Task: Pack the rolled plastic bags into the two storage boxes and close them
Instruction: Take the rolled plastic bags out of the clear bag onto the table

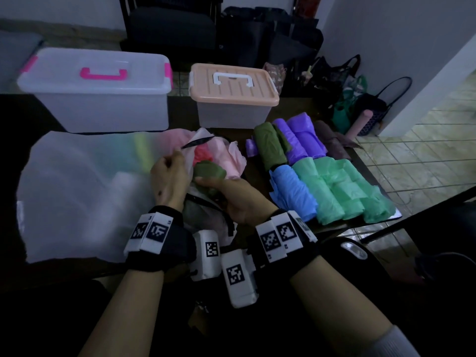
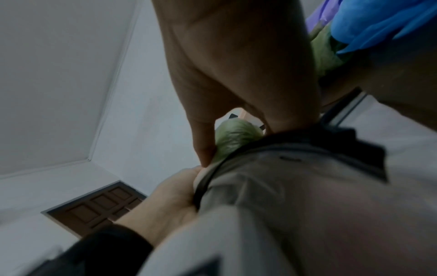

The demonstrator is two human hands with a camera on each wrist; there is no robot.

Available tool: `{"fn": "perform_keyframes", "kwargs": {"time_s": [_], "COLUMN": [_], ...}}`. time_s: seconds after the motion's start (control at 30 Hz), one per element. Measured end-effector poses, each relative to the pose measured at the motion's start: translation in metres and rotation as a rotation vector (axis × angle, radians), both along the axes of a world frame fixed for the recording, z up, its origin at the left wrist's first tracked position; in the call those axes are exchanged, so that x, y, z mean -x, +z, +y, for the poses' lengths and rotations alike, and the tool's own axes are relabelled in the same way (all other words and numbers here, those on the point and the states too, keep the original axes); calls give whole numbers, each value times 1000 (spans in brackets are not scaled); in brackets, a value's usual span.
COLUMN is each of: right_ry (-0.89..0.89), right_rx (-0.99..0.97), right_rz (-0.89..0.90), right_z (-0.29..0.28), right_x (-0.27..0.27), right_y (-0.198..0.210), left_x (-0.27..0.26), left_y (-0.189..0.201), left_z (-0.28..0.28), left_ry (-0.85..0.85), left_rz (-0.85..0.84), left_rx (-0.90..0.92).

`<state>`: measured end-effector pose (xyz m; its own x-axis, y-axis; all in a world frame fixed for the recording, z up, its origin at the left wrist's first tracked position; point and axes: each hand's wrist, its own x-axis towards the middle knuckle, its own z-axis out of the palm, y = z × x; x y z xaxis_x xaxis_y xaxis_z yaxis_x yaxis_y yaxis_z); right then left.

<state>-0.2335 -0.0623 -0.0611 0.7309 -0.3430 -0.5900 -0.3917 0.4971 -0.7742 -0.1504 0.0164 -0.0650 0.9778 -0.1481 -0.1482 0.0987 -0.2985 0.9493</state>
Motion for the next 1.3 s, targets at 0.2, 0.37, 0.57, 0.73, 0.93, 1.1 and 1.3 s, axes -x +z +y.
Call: {"fn": "perform_keyframes", "kwargs": {"time_s": [0.2, 0.37, 0.57, 0.73, 0.93, 1.1, 1.3], "right_ry": [-160, -297, -343, -420, -470, -523, -191], "right_rx": [58, 82, 120, -21, -90, 711, 1115], "right_rz": [-77, -123, -223, -261, -198, 176, 444], "right_z": [-14, -34, -50, -68, -123, -175, -196], "right_x": [9, 7, 12, 10, 7, -15, -42], "right_y": [-6, -1, 7, 12, 48, 54, 38], "left_x": [-3, -3, 0, -6, -20, -28, -30], "left_y": [-2, -9, -13, -8, 1, -11, -17], "left_z": [-10, -14, -17, -17, -23, -24, -23], "left_ry": [31, 55, 59, 51, 86, 102, 100], "left_rz": [64, 97, 75, 17, -100, -53, -21], "left_rx": [103, 121, 131, 114, 44, 18, 48]}}
